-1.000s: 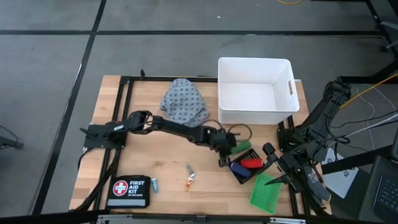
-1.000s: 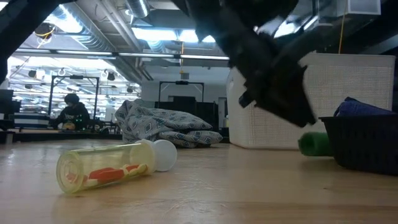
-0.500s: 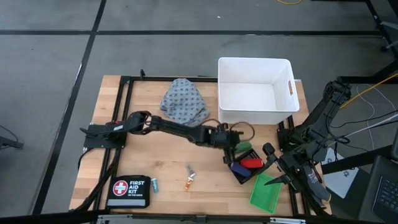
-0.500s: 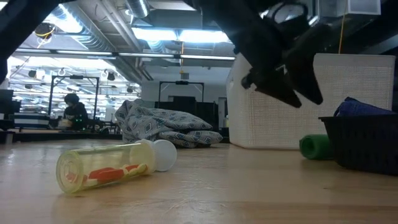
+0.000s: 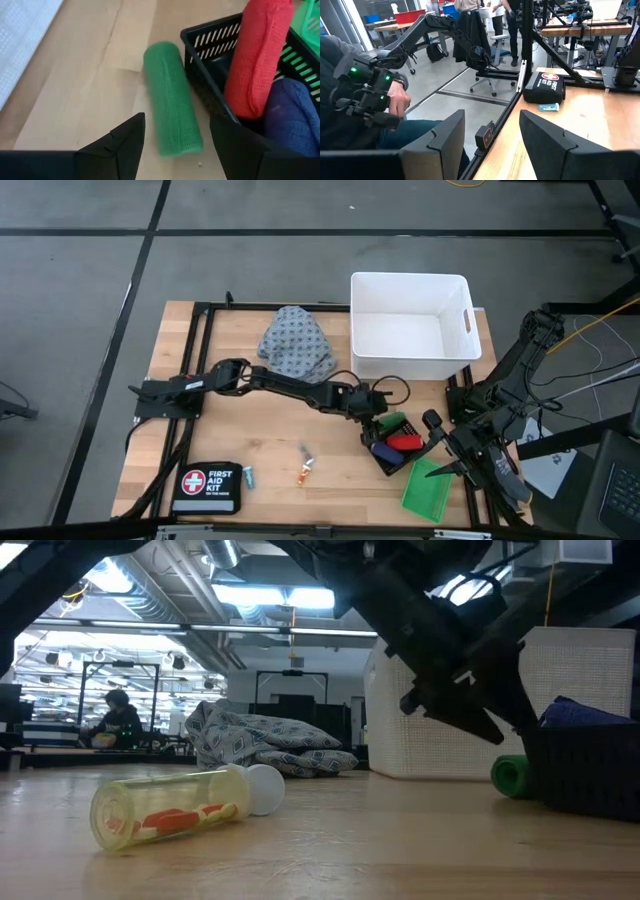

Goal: Pick & Place Medicine items
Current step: Put the green bandage into the black bin

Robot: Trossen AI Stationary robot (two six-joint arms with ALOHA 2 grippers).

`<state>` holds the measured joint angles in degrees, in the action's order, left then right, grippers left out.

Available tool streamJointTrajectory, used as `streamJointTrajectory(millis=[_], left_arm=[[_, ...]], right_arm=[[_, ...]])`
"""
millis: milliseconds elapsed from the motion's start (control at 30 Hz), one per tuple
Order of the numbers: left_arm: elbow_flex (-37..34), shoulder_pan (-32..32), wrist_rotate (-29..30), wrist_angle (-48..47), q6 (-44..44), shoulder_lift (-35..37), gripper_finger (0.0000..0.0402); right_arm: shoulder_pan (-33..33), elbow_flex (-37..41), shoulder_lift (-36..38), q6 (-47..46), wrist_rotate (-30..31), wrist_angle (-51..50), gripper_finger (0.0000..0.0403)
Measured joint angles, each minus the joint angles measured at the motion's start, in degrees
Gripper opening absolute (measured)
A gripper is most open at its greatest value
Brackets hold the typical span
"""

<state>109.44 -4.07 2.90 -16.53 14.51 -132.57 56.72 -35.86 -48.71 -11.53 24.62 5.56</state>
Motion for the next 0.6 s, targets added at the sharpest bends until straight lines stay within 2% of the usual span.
streamJointTrajectory(millis=[333,600], left_arm=[[0.1,0.1,-0.9,0.9,2.3,-2.6,0.0219],[0.0,0.2,-4.2,3.0,2.6,-4.6,0.0216]], right_arm=[[0.0,0.0,0.0,0.0,0.0,0.0,0.0190],[0.0,0.0,0.0,0.0,0.0,0.0,0.0190]])
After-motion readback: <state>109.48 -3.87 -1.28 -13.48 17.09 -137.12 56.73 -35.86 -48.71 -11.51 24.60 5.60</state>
